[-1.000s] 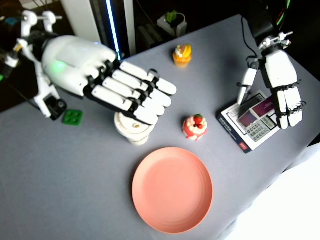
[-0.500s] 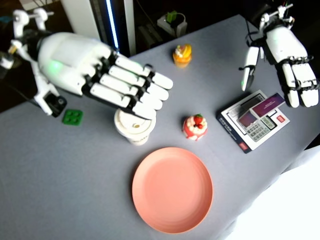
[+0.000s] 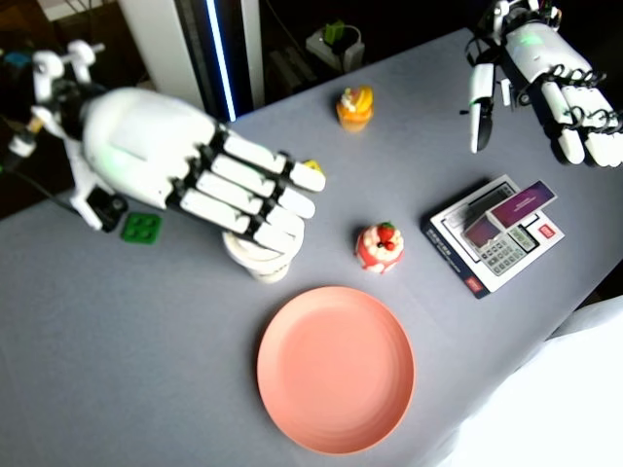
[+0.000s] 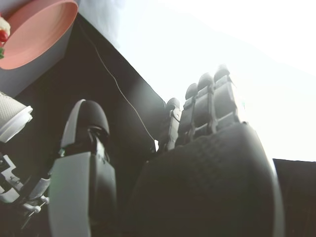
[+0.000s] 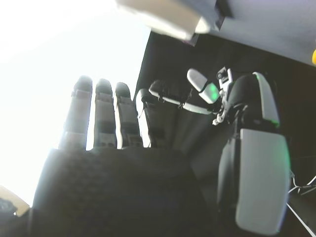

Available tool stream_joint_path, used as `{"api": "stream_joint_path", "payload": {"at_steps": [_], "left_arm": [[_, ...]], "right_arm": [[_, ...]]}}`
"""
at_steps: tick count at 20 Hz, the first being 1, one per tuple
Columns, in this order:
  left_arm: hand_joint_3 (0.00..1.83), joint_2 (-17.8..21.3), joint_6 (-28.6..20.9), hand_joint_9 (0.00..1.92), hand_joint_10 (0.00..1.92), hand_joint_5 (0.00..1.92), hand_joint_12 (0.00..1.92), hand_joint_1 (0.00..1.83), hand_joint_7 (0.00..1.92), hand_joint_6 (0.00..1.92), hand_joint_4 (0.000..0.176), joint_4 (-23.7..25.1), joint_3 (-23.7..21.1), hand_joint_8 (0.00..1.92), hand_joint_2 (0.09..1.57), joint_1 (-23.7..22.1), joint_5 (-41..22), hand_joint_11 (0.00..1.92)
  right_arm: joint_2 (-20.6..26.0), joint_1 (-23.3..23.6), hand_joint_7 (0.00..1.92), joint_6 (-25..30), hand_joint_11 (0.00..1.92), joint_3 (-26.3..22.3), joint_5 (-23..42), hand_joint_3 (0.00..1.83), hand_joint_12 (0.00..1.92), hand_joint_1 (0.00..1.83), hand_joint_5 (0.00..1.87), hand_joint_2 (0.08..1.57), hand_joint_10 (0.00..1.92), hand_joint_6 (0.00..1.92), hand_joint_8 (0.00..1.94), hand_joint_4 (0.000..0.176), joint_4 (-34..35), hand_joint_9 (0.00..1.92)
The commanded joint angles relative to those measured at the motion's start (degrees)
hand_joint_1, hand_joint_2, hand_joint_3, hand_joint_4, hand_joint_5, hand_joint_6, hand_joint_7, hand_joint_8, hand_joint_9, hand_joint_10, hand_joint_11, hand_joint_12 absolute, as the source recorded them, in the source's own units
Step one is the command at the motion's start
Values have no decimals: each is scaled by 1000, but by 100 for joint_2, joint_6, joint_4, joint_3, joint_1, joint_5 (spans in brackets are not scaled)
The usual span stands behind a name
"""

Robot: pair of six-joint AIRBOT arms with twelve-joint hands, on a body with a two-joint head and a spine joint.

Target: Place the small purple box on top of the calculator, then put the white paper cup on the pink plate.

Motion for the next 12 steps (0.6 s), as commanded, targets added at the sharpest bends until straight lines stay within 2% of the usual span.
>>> {"api": "stream_joint_path", "payload": {"at_steps": [1, 2, 3, 4, 6, 7, 8, 9, 10, 11, 12], "left_arm": [[7, 24, 5, 0, 0, 35, 0, 726, 0, 10, 94, 144, -43, 0, 1235, -68, -744, 0], [7, 27, 5, 0, 0, 41, 0, 730, 0, 12, 88, 166, -59, 0, 1236, -64, -763, 0], [5, 37, 5, 0, 0, 49, 0, 756, 0, 14, 77, 189, -80, 0, 1236, -52, -784, 0], [5, 41, 5, 0, 0, 54, 0, 752, 0, 15, 81, 203, -89, 0, 1238, -46, -788, 0], [6, 46, 5, 0, 0, 56, 0, 741, 0, 14, 83, 238, -95, 0, 1242, -36, -747, 0], [6, 49, 5, 0, 0, 68, 0, 740, 0, 17, 78, 238, -98, 0, 1246, -32, -745, 0], [6, 49, 5, 0, 0, 68, 0, 740, 0, 17, 78, 238, -99, 0, 1246, -31, -745, 0], [4, 49, 5, 0, 0, 74, 0, 753, 0, 18, 76, 238, -99, 0, 1245, -28, -745, 0], [4, 49, 4, 0, 0, 74, 0, 753, 0, 18, 76, 238, -99, 0, 1245, -24, -741, 0], [3, 49, 4, 0, 0, 80, 0, 768, 0, 19, 71, 236, -99, 0, 1243, -21, -733, 0], [3, 49, 4, 0, 0, 80, 0, 768, 0, 19, 71, 236, -99, 0, 1243, -17, -729, 0]], "right_arm": [[-31, 53, 0, 41, 0, 60, 559, 0, 0, 614, 0, 930, 0, 0, 0, 85, 120, 0], [-76, 74, 0, 41, 0, 103, 505, 0, 0, 624, 0, 923, 0, 0, 0, 109, 148, 0], [-147, 110, 0, 41, 0, 173, 405, 0, 0, 628, 0, 924, 0, 0, 0, 114, 184, 0], [-193, 136, 0, 41, 0, 210, 350, 0, 0, 625, 0, 919, 0, 0, 0, 103, 198, 0], [-331, 218, 0, 41, 0, 338, 162, 0, 0, 647, 0, 953, 0, 0, 0, 103, 232, 0], [-415, 263, 0, 41, 0, 414, 71, 0, 0, 665, 0, 972, 0, 0, 0, 73, 260, 0], [-466, 293, 0, 41, 0, 460, 26, 0, 0, 665, 0, 972, 0, 0, 0, 73, 272, 0], [-527, 326, 0, 41, 0, 516, -21, 0, 0, 663, 0, 960, 0, 0, 0, 56, 305, 0], [-565, 353, 0, 41, 0, 549, -38, 0, 0, 663, 0, 960, 0, 0, 0, 56, 320, 0], [-605, 385, 0, 41, 0, 588, -74, 0, 0, 654, 0, 991, 0, 0, 0, 0, 339, 0], [-643, 411, 0, 41, 0, 627, -128, 0, 0, 654, 0, 991, 0, 0, 0, 0, 349, 0]]}}
